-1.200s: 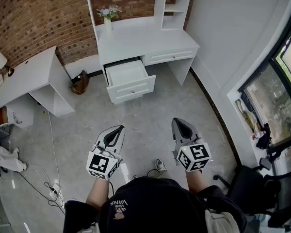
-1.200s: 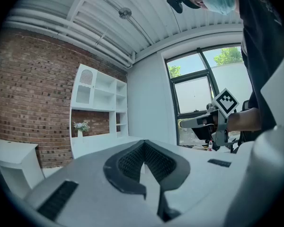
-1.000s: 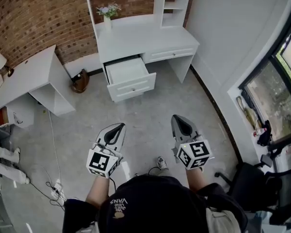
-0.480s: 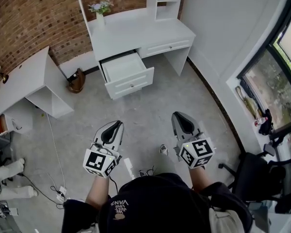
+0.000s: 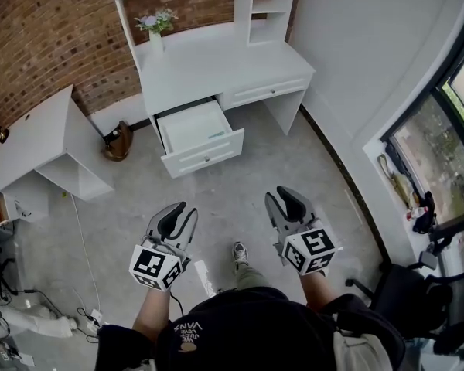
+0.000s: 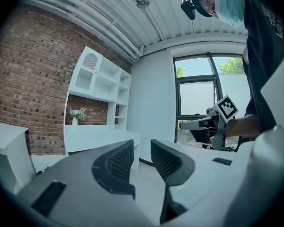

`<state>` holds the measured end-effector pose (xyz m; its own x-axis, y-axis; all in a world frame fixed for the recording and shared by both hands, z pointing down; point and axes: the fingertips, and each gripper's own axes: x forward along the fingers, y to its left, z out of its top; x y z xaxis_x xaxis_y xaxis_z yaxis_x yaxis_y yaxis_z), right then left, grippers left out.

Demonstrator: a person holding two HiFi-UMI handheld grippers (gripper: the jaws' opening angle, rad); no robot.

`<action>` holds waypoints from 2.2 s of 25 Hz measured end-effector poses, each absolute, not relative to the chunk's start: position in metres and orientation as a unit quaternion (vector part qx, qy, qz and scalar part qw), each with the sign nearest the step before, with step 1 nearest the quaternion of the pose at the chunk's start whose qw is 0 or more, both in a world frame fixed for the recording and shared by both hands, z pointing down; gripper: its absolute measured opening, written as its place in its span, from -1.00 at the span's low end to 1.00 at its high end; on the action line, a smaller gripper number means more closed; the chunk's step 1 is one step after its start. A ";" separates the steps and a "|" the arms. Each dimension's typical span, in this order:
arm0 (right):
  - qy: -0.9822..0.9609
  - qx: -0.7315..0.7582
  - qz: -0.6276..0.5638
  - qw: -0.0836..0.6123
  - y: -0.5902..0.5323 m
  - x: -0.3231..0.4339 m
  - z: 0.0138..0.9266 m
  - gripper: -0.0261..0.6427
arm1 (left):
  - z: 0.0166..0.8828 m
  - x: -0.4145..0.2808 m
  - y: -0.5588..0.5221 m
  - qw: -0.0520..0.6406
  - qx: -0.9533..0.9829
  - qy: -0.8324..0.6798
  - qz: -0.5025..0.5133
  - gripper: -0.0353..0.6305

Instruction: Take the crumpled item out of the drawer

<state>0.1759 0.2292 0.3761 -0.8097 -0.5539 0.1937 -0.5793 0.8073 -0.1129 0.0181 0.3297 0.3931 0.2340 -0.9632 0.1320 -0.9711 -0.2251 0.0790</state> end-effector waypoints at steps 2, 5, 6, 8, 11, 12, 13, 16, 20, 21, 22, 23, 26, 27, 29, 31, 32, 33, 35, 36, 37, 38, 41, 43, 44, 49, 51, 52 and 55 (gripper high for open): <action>-0.949 0.295 0.084 0.079 0.204 0.170 0.378 -0.62 | 0.393 0.012 0.306 0.076 0.779 -0.622 0.028 -0.59; -0.951 0.287 0.086 0.081 0.165 0.163 0.379 -0.61 | 0.392 0.004 0.270 0.079 0.773 -0.629 0.027 -0.55; -0.951 0.286 0.086 0.081 0.152 0.161 0.379 -0.61 | 0.391 0.001 0.258 0.079 0.770 -0.632 0.027 -0.54; -0.952 0.284 0.085 0.080 0.127 0.159 0.378 -0.61 | 0.391 -0.002 0.235 0.082 0.767 -0.636 0.027 -0.53; -0.952 0.282 0.086 0.078 0.092 0.158 0.380 -0.60 | 0.392 -0.005 0.204 0.084 0.761 -0.643 0.030 -0.53; -0.952 0.282 0.088 0.077 0.082 0.158 0.381 -0.59 | 0.392 -0.006 0.195 0.084 0.759 -0.645 0.031 -0.53; -0.953 0.281 0.090 0.077 0.072 0.158 0.382 -0.59 | 0.393 -0.007 0.186 0.085 0.757 -0.648 0.031 -0.53; -0.952 0.280 0.097 0.079 0.048 0.155 0.388 -0.59 | 0.401 -0.011 0.166 0.094 0.752 -0.651 0.033 -0.53; -0.950 0.281 0.108 0.085 0.028 0.138 0.398 -0.58 | 0.417 -0.031 0.146 0.110 0.749 -0.653 0.037 -0.52; -0.949 0.282 0.110 0.087 0.024 0.131 0.401 -0.58 | 0.421 -0.039 0.141 0.114 0.748 -0.653 0.038 -0.52; -0.948 0.284 0.112 0.088 0.018 0.125 0.404 -0.58 | 0.425 -0.047 0.135 0.117 0.748 -0.652 0.039 -0.53; -0.947 0.288 0.113 0.089 0.012 0.118 0.406 -0.58 | 0.428 -0.056 0.127 0.119 0.748 -0.651 0.040 -0.53; -0.942 0.304 0.110 0.088 -0.008 0.096 0.409 -0.58 | 0.435 -0.084 0.099 0.121 0.756 -0.642 0.039 -0.52; -0.940 0.312 0.108 0.089 -0.015 0.089 0.409 -0.58 | 0.436 -0.093 0.089 0.120 0.761 -0.636 0.040 -0.53; -0.934 0.328 0.109 0.090 -0.026 0.073 0.410 -0.58 | 0.439 -0.113 0.069 0.119 0.774 -0.621 0.047 -0.53; -0.928 0.344 0.111 0.089 -0.036 0.056 0.409 -0.58 | 0.440 -0.133 0.050 0.118 0.785 -0.605 0.055 -0.53; -0.925 0.352 0.112 0.087 -0.041 0.048 0.409 -0.58 | 0.440 -0.142 0.040 0.117 0.791 -0.597 0.060 -0.52; -0.922 0.360 0.112 0.086 -0.046 0.041 0.409 -0.58 | 0.441 -0.151 0.031 0.114 0.798 -0.589 0.065 -0.53; -0.915 0.377 0.114 0.084 -0.054 0.028 0.411 -0.58 | 0.444 -0.166 0.013 0.109 0.810 -0.571 0.075 -0.53; -0.911 0.387 0.116 0.082 -0.058 0.022 0.413 -0.58 | 0.445 -0.173 0.004 0.108 0.817 -0.561 0.080 -0.52; -0.906 0.397 0.119 0.080 -0.061 0.017 0.415 -0.58 | 0.447 -0.180 -0.005 0.106 0.823 -0.552 0.084 -0.53; -0.902 0.407 0.122 0.079 -0.064 0.012 0.417 -0.58 | 0.449 -0.186 -0.014 0.105 0.829 -0.543 0.087 -0.52; -0.887 0.439 0.126 0.076 -0.075 0.002 0.420 -0.58 | 0.453 -0.200 -0.039 0.103 0.847 -0.512 0.097 -0.53; -0.875 0.460 0.133 0.076 -0.077 -0.001 0.424 -0.58 | 0.459 -0.204 -0.052 0.100 0.862 -0.484 0.109 -0.52; -0.869 0.469 0.137 0.075 -0.077 -0.001 0.425 -0.58 | 0.463 -0.206 -0.058 0.097 0.870 -0.469 0.119 -0.52; -0.856 0.488 0.155 0.077 -0.085 -0.006 0.437 -0.58 | 0.489 -0.205 -0.095 0.080 0.889 -0.418 0.168 -0.52; -0.852 0.491 0.161 0.079 -0.092 -0.003 0.443 -0.58 | 0.503 -0.200 -0.108 0.081 0.893 -0.402 0.184 -0.53; -0.851 0.492 0.163 0.080 -0.096 -0.002 0.445 -0.58 | 0.510 -0.197 -0.114 0.082 0.895 -0.393 0.194 -0.52; -0.851 0.490 0.166 0.085 -0.110 0.002 0.450 -0.58 | 0.535 -0.188 -0.132 0.091 0.897 -0.372 0.221 -0.53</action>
